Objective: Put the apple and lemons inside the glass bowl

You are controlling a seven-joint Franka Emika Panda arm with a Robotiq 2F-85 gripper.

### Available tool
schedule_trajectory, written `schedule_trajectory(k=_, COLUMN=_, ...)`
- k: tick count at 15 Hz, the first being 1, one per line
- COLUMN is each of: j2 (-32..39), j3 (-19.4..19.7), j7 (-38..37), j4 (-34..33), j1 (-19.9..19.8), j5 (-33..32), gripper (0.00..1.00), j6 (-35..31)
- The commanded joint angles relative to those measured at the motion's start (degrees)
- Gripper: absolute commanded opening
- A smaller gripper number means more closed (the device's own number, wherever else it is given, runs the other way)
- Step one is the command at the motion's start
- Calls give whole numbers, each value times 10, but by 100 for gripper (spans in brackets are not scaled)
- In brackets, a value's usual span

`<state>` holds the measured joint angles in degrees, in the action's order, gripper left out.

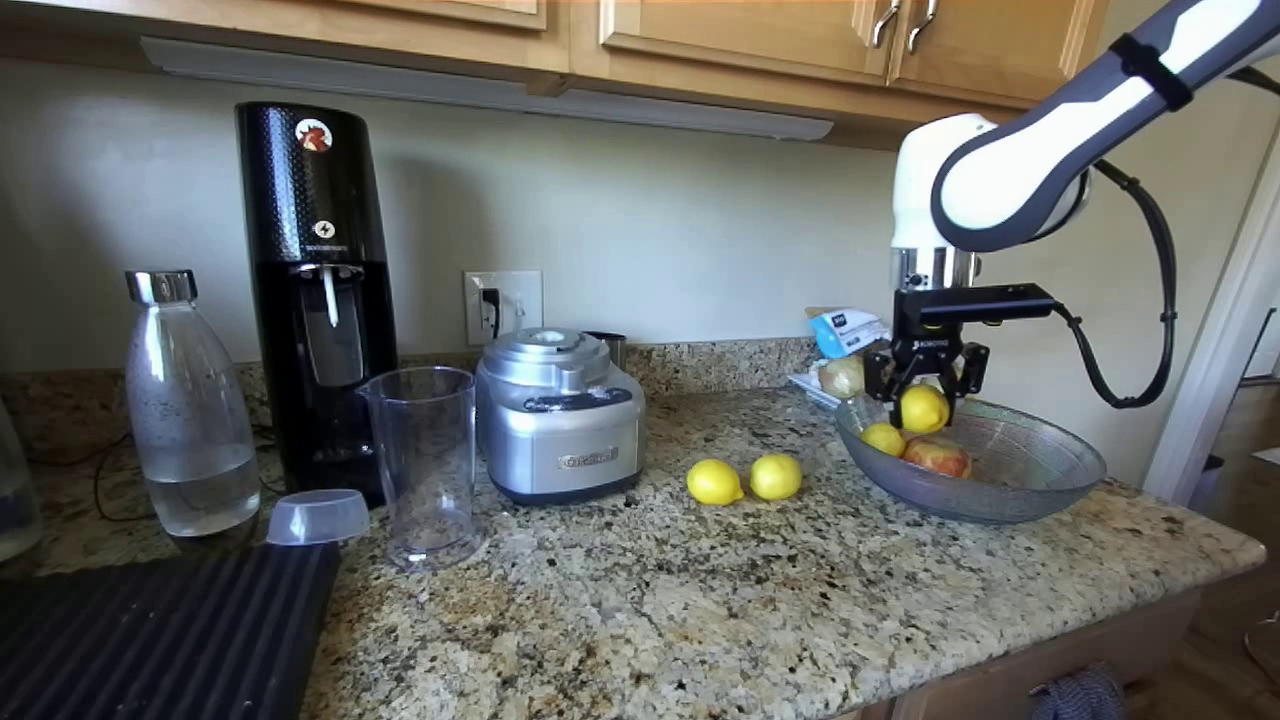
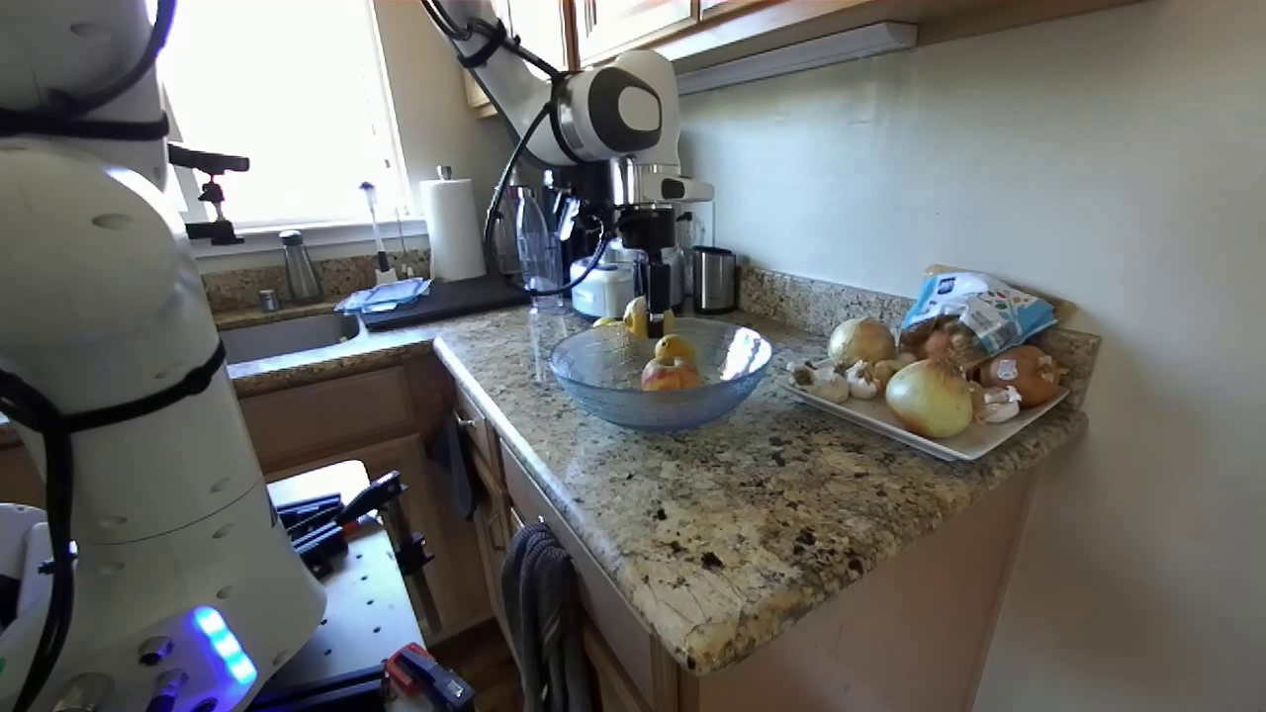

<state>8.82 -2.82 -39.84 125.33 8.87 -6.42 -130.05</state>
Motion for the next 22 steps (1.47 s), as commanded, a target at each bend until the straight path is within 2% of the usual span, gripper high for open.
schedule_trajectory(k=1, j2=-15, j3=-5, j7=-4, j4=28, j1=0, j5=14, gripper=36, j6=-6)
schedule_trajectory(k=3, j2=-14, j3=-9, j7=-3, j4=32, j1=2, j5=18, gripper=36, j6=-2)
schedule_trajectory(k=4, j2=-14, j3=-10, j7=-1, j4=34, j1=2, j5=22, gripper=42, j6=0)
schedule_trajectory(k=5, j2=-14, j3=-11, j7=-2, j4=36, j1=2, j5=22, gripper=83, j6=0)
schedule_trajectory(k=8, j2=-15, j3=-13, j7=-2, j4=41, j1=2, j5=22, gripper=98, j6=-1)
schedule_trajectory(k=16, j2=-35, j3=-20, j7=22, j4=33, j1=1, j5=43, gripper=100, j6=0)
schedule_trajectory(k=22, j2=-70, j3=-53, j7=58, j4=7, j1=18, j5=43, gripper=100, j6=2)
